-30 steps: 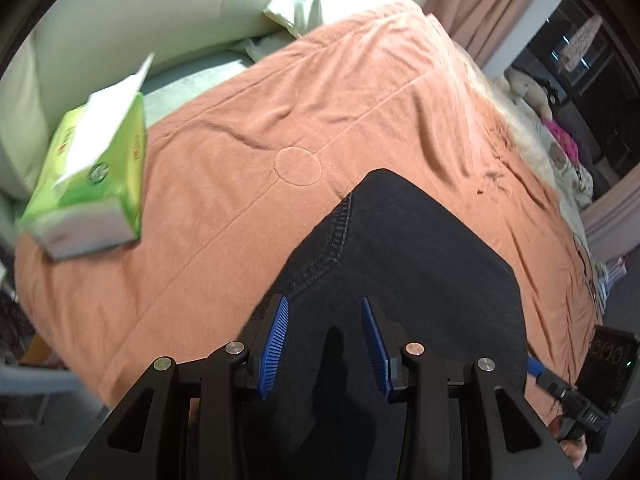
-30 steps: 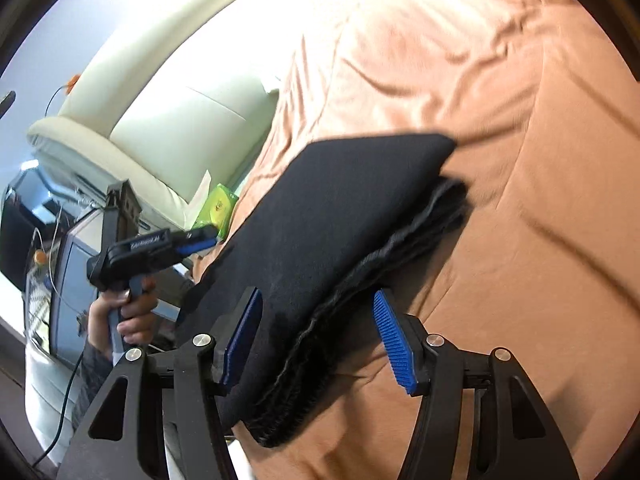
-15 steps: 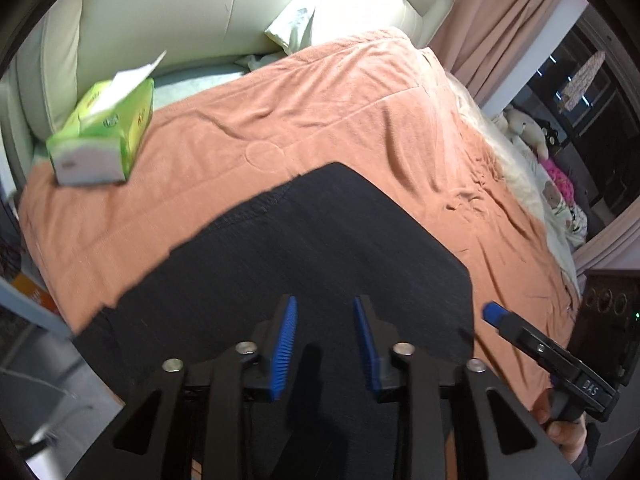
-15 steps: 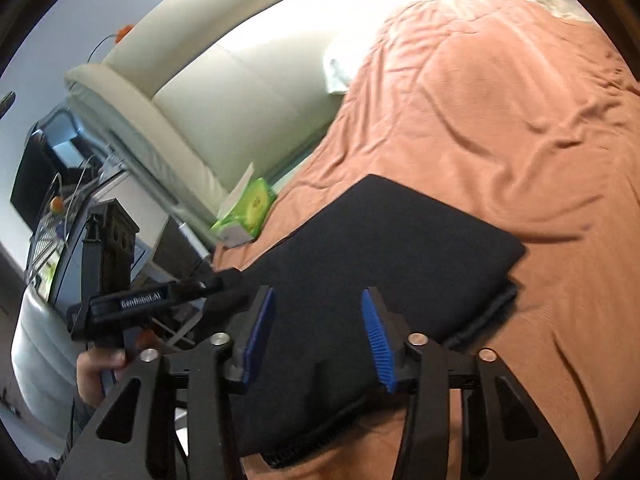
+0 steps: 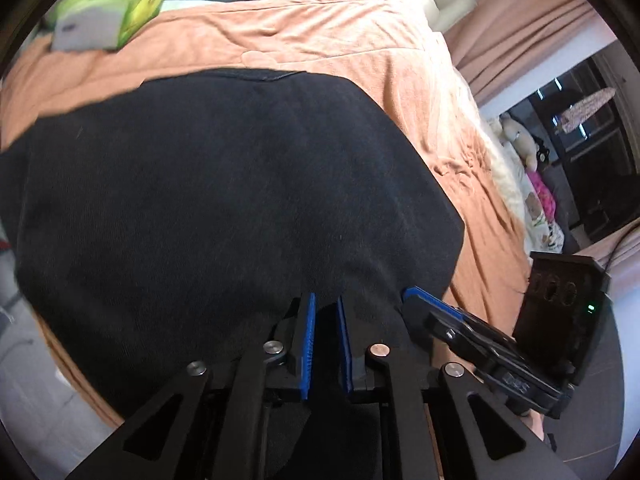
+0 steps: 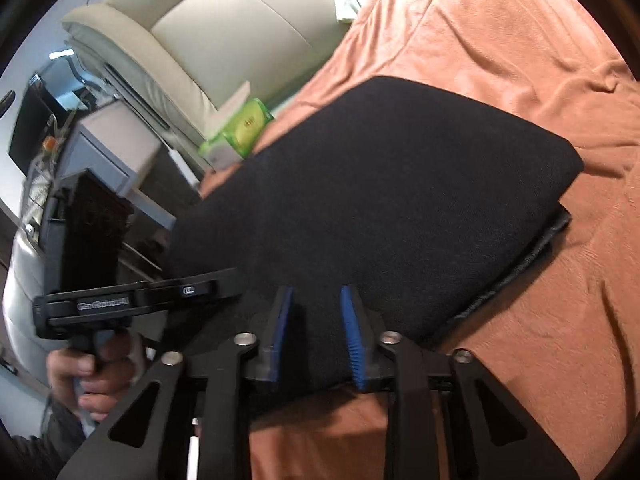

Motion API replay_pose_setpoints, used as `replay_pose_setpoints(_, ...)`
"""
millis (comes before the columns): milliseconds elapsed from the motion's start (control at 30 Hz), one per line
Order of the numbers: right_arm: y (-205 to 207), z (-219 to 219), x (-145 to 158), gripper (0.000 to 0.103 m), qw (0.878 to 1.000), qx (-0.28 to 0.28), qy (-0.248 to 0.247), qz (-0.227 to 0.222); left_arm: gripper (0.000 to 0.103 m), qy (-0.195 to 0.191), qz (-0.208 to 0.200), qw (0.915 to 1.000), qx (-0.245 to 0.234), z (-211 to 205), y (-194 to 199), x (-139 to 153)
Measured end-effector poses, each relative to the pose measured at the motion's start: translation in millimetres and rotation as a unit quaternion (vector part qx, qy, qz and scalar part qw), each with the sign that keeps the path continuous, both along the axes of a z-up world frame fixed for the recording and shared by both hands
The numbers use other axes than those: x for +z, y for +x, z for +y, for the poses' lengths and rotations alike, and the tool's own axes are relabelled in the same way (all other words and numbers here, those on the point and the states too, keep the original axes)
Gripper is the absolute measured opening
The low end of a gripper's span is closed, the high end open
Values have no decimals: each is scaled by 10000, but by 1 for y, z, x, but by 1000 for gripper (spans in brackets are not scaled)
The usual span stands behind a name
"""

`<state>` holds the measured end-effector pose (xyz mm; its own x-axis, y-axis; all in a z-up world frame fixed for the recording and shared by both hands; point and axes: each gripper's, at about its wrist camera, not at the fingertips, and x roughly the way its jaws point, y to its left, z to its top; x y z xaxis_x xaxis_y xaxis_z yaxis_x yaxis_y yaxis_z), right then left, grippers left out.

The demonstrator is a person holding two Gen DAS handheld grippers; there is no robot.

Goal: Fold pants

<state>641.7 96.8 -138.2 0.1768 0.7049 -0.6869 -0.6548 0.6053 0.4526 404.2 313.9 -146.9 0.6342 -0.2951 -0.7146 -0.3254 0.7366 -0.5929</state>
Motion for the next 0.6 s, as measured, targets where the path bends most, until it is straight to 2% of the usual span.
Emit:
replay_pose_setpoints(133, -4, -3, 3, 15, 9999, -130, -16, -22, 12, -190, -123, 9997, 73, -9, -20, 1)
replay_pose_setpoints(300, -19, -6, 7, 15, 9996, -206, -195, -65, 13, -262, -86, 9996, 9, -25, -35, 3)
replay_pose_setpoints(533, -43, -30, 27, 15, 9992, -339, -165, -110, 13, 28, -110, 9999, 54, -41, -56, 29)
replay_pose_setpoints(600, -53, -42, 35, 18, 9990, -409, -114, -164, 13, 145, -135, 9998, 63, -45, -61, 39)
